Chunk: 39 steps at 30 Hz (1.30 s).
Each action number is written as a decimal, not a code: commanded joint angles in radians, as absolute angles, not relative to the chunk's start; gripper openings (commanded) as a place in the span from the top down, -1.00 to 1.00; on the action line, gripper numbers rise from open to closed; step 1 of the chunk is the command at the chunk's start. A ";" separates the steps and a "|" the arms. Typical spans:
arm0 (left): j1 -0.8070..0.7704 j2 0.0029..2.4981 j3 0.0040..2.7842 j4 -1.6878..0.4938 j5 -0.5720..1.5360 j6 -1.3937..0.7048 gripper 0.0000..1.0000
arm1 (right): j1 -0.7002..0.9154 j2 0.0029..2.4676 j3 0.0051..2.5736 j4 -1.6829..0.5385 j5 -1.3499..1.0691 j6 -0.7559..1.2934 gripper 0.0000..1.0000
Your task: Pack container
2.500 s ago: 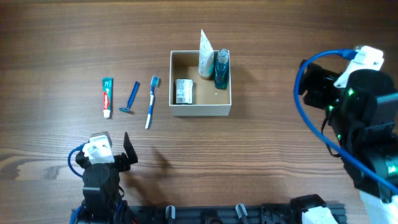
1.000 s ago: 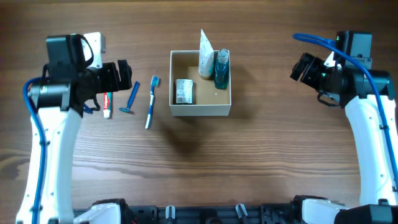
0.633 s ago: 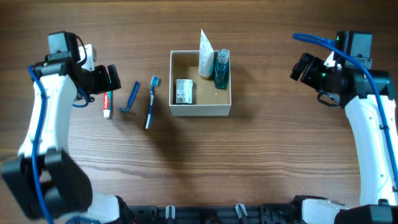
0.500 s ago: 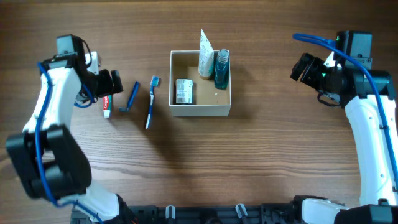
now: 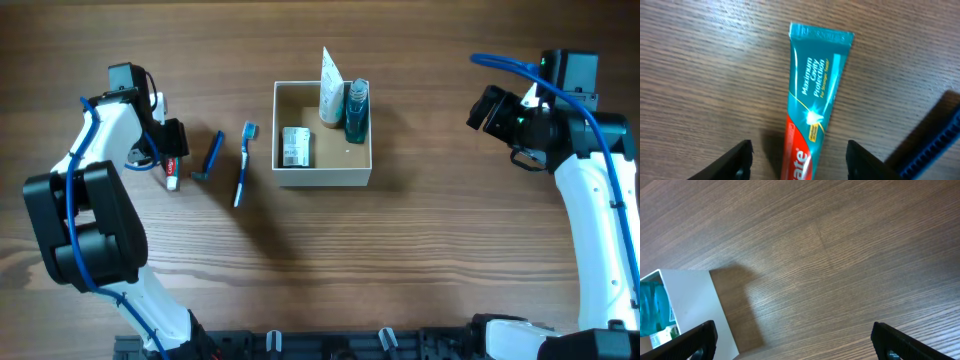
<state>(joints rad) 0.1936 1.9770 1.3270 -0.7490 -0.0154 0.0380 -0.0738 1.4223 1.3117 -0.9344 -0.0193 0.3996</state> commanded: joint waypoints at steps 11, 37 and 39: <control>0.194 2.059 1.341 -0.744 -0.077 0.075 0.11 | -0.076 1.422 1.318 -0.932 -0.024 0.395 -1.00; -0.028 1.702 1.579 -1.098 0.010 0.044 0.92 | -0.076 1.422 1.318 -0.932 -0.024 0.395 -0.99; -0.104 1.647 1.579 -1.100 0.028 0.111 0.92 | -0.076 1.422 1.318 -0.932 -0.024 0.395 -1.00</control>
<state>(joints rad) 0.0097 1.7554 1.5616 -1.0897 -0.0280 0.0135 -0.0738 1.4223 1.3117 -0.9344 -0.0193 0.3996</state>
